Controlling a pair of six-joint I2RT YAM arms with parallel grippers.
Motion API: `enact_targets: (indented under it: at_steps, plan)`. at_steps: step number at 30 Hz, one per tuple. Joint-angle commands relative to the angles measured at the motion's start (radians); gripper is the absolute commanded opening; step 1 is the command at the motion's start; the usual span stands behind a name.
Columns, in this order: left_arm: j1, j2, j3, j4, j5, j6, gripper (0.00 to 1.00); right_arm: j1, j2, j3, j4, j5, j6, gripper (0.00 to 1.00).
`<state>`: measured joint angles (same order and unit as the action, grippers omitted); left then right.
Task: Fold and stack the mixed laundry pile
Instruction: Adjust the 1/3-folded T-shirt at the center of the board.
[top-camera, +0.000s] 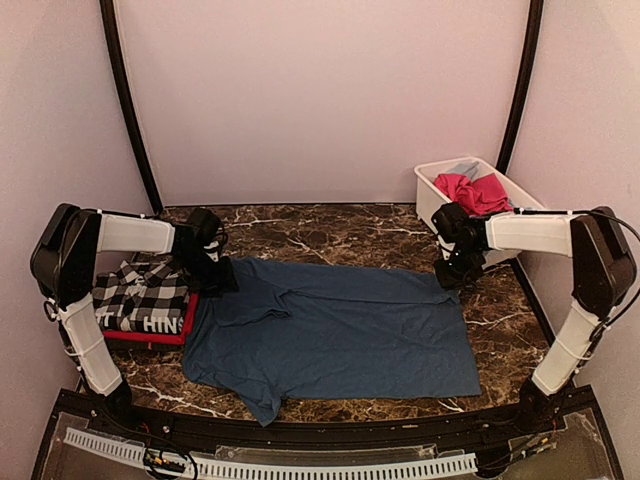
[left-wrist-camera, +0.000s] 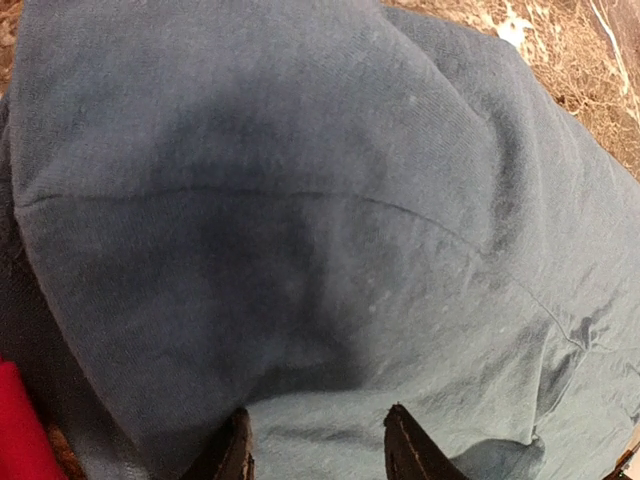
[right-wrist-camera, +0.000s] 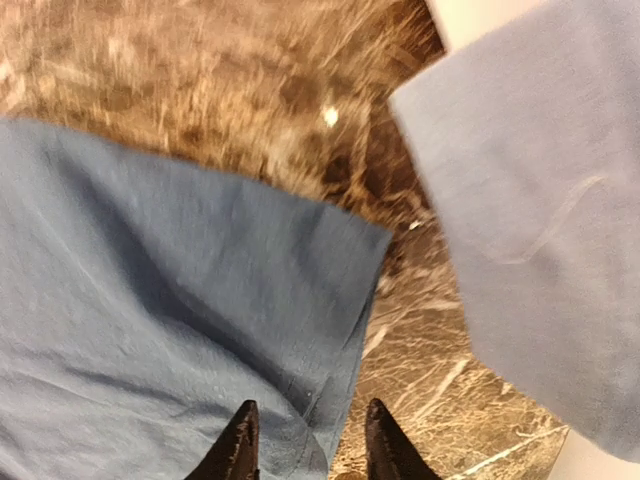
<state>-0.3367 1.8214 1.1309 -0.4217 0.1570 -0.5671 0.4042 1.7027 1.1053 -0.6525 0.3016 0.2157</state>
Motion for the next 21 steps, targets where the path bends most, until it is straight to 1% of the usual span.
enact_targets:
  at_steps: [1, 5, 9, 15, 21]
  plan:
    - [0.008, -0.045, 0.002, -0.036, -0.008, 0.013, 0.44, -0.005, -0.013, 0.05, 0.018, 0.067, -0.021, 0.31]
    - [0.008, -0.045, -0.005, -0.031, -0.003, 0.013, 0.44, -0.008, 0.042, 0.042, 0.081, 0.115, -0.014, 0.23]
    - [0.008, -0.047, -0.009, -0.031, -0.004, 0.012, 0.44, -0.008, 0.1, 0.053, 0.093, 0.137, 0.017, 0.15]
    - [0.008, -0.053, -0.013, -0.026, -0.005, 0.01, 0.44, -0.018, 0.122, 0.016, 0.154, 0.155, 0.036, 0.16]
    - [0.008, -0.057, -0.015, -0.027, -0.008, 0.01, 0.44, -0.038, 0.142, 0.001, 0.19, 0.159, 0.038, 0.2]
